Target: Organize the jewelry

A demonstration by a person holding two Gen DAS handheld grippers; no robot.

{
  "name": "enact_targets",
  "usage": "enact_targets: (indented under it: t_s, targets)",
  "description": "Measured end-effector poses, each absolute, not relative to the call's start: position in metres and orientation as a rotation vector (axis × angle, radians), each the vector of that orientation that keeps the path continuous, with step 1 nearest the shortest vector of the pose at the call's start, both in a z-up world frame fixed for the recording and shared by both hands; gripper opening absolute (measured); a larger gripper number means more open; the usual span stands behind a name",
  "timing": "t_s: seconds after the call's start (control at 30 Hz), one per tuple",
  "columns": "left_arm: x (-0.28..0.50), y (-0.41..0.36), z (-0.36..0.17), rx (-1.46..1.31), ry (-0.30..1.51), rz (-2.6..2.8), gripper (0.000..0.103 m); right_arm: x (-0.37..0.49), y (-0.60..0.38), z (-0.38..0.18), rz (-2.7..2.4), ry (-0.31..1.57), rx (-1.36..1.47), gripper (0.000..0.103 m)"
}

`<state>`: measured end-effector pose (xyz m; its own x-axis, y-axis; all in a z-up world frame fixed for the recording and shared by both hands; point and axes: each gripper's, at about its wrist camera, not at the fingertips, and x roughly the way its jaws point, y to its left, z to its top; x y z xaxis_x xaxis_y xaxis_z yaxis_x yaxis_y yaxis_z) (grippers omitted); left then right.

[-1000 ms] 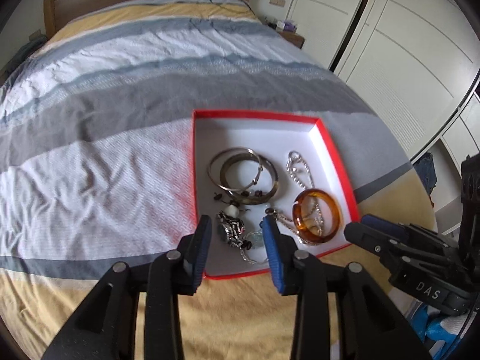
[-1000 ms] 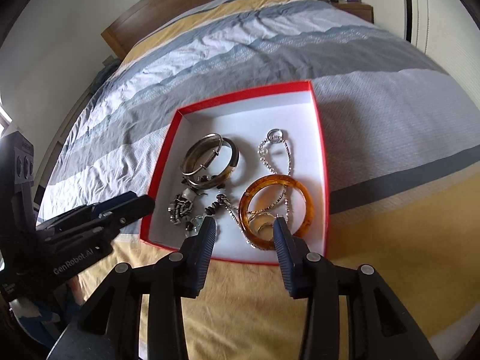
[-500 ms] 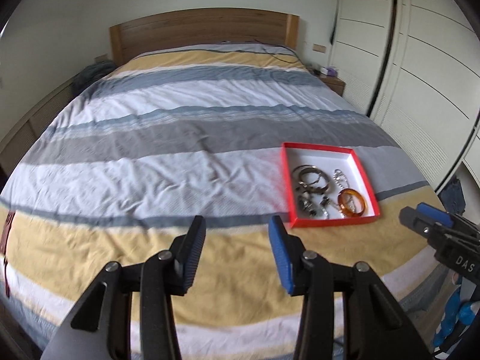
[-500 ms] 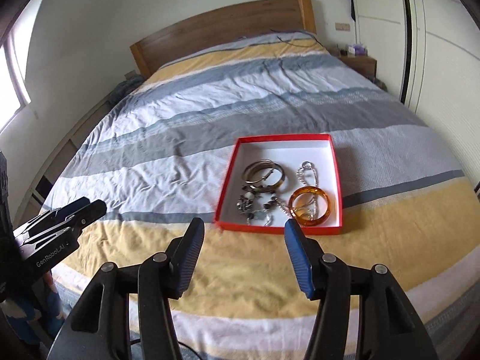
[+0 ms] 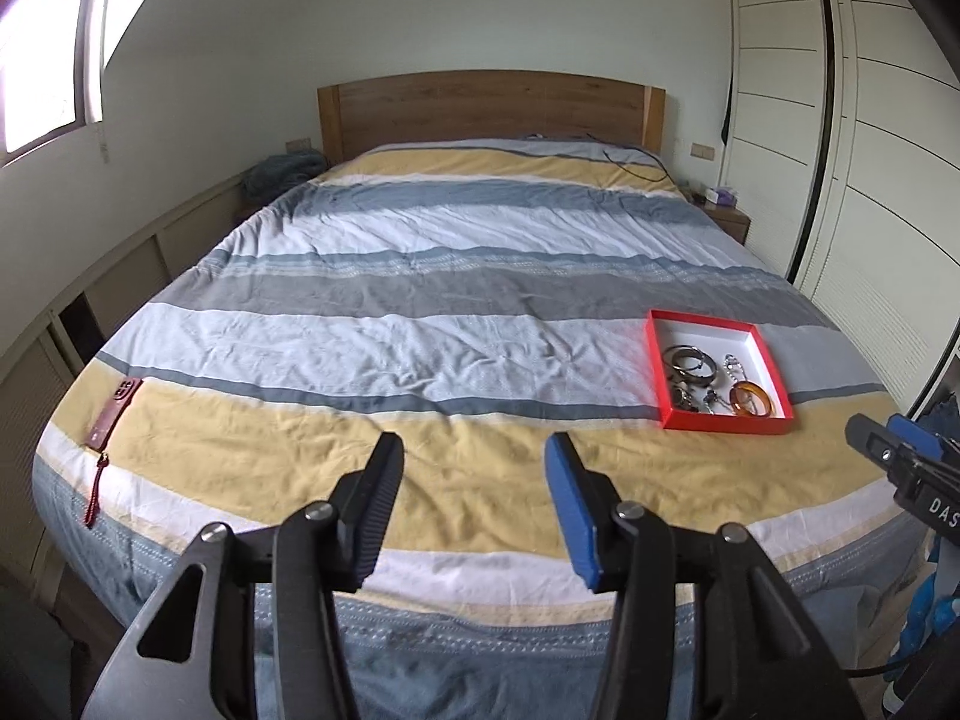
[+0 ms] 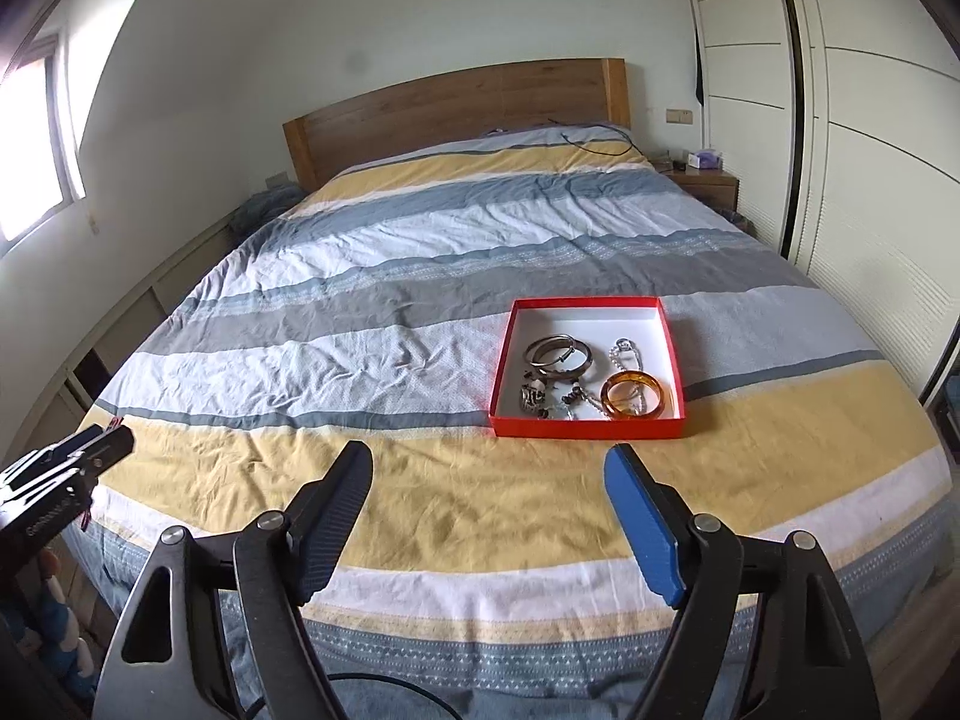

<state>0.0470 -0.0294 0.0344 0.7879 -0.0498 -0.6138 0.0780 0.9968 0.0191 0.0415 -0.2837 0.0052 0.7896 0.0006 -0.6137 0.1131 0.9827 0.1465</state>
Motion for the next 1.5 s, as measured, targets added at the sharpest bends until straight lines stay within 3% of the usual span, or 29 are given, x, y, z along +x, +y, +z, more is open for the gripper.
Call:
enact_targets:
  t_s: [0.73,1.1,1.5]
  targets:
    - [-0.009,-0.016,0.058,0.045,0.513,-0.088,0.052,-0.011,-0.268,0.015,-0.103,0.567,0.133,0.085]
    - [-0.002,-0.016,0.047,0.044,0.53,-0.086,0.062,-0.009,-0.281,-0.002,-0.135,0.605,0.133,0.087]
    - [0.007,-0.014,0.033,0.048,0.568,-0.08,0.063,-0.004,-0.287,-0.022,-0.151,0.652,0.14,0.087]
